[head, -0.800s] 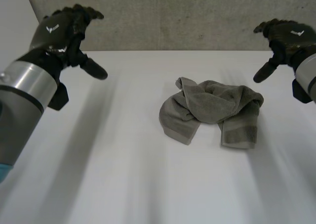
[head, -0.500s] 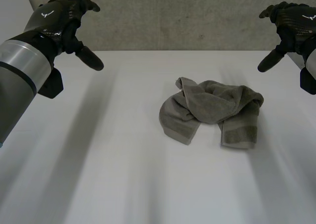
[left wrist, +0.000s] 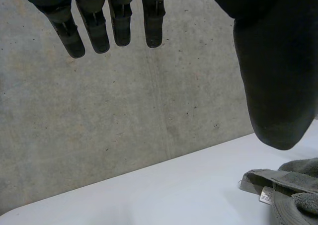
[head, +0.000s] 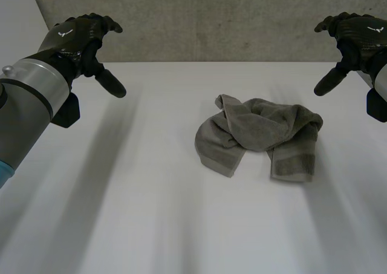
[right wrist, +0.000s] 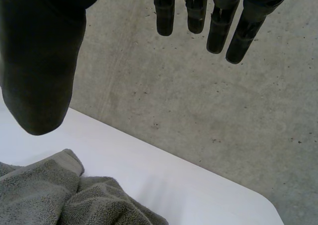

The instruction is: Fold the towel.

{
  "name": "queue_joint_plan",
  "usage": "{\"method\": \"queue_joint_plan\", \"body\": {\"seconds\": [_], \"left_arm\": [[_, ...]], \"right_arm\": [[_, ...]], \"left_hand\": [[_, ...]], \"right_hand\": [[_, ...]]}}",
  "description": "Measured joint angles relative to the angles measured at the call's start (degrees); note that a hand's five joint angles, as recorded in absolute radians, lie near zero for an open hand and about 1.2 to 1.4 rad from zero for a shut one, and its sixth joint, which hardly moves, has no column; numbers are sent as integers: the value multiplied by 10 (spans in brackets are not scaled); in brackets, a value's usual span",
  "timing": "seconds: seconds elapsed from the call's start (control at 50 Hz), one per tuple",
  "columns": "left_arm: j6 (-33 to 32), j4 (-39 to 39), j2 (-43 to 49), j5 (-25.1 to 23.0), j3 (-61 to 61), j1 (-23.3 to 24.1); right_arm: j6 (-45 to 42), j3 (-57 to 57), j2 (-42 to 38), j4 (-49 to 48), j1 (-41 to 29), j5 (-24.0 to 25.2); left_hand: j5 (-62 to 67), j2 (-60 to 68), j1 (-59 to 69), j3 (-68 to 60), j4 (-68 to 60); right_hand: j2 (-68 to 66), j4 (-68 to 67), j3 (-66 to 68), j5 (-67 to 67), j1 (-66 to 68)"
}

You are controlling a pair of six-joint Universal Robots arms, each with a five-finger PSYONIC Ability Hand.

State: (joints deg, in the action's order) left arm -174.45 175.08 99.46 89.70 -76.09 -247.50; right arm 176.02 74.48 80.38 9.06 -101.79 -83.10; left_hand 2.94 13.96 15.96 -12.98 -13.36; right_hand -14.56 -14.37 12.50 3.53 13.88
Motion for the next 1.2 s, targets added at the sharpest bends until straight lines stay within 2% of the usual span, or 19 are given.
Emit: {"method": "queue_joint_plan", "body": {"seconds": [0.3,0.4,0.52,0.7,0.76,0.82,0.92,0.96,1.1,1.2], "left_arm": [[0,3,-1,-5,-4,0],[0,3,2,-5,-3,0],[0,3,4,-5,-3,-1],[0,4,5,-4,-4,-1],[0,4,6,-4,-5,-1],[0,4,9,-4,-5,-1],[-1,4,12,-5,-6,-1],[-1,4,13,-5,-10,0],[-2,12,17,-30,-46,12],[-3,28,26,-73,-81,24]], "right_arm": [[-8,1,-7,1,-4,9],[-8,-14,-50,2,-5,33],[-8,-92,-189,4,-5,64],[-13,-234,-390,39,-7,66],[-20,-255,-424,43,-8,65],[-31,-259,-440,38,-11,66],[-44,-219,-411,-5,-16,78],[-45,-173,-358,-45,-23,96],[-30,-22,-172,-127,-66,186],[-21,41,-113,-128,-109,236]], "left_hand": [[0,0,0,0,0],[0,0,0,0,0],[0,0,0,0,0],[0,0,0,0,0],[0,0,0,0,0],[0,0,0,0,0],[0,0,0,0,0],[0,0,0,0,0],[0,0,0,0,0],[0,-1,0,0,0]], "right_hand": [[0,0,0,0,0],[0,0,0,0,0],[0,0,0,0,0],[0,0,0,0,1],[-104,0,0,109,104],[-281,0,0,272,272],[-539,0,0,505,539],[-585,0,0,588,604],[-593,0,0,600,604],[-593,0,0,600,604]]}}
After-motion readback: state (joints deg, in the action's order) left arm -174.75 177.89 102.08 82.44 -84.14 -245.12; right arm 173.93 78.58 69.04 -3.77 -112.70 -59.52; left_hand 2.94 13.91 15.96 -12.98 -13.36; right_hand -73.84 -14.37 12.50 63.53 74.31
